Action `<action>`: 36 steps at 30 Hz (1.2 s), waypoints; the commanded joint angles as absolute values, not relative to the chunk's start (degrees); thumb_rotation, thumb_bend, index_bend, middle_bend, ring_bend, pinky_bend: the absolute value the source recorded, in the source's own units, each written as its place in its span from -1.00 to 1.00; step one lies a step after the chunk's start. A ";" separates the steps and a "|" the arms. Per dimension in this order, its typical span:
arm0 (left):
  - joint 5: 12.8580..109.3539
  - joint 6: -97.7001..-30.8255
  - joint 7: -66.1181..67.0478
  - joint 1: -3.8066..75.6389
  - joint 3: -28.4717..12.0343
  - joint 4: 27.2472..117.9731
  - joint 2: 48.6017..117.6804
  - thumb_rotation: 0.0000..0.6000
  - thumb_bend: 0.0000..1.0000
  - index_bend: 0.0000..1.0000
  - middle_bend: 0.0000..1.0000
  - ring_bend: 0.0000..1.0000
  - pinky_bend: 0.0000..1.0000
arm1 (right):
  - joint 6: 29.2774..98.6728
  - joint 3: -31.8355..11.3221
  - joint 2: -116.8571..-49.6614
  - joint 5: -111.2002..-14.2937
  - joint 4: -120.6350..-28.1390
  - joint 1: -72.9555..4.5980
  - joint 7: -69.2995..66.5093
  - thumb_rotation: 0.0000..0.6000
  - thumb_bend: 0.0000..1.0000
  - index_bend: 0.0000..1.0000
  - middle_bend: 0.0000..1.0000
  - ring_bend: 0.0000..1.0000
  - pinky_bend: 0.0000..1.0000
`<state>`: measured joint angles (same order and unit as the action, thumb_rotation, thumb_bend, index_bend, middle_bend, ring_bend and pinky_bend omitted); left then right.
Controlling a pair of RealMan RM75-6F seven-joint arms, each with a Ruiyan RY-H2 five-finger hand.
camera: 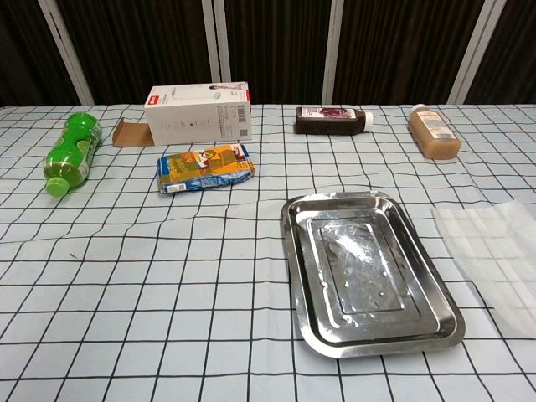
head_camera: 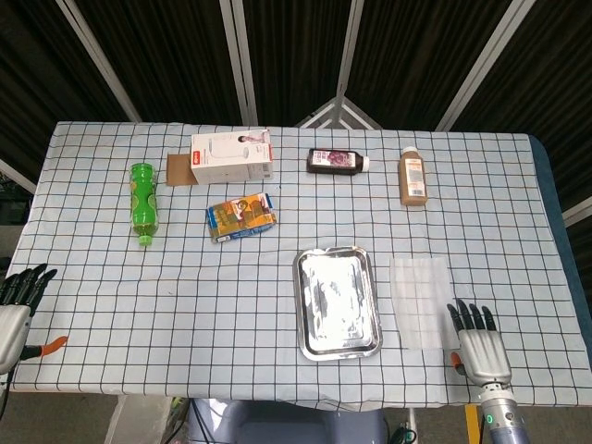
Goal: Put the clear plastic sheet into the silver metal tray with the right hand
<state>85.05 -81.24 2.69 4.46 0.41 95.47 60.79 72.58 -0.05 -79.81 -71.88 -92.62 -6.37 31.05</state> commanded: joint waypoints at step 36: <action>84.66 -81.14 2.33 4.46 0.32 95.88 60.57 1.00 -1.00 -1.00 -1.00 -1.00 -1.00 | 74.70 -0.93 -85.34 -73.29 -83.98 -6.99 26.19 1.00 -0.20 -0.74 -0.99 -1.00 -1.00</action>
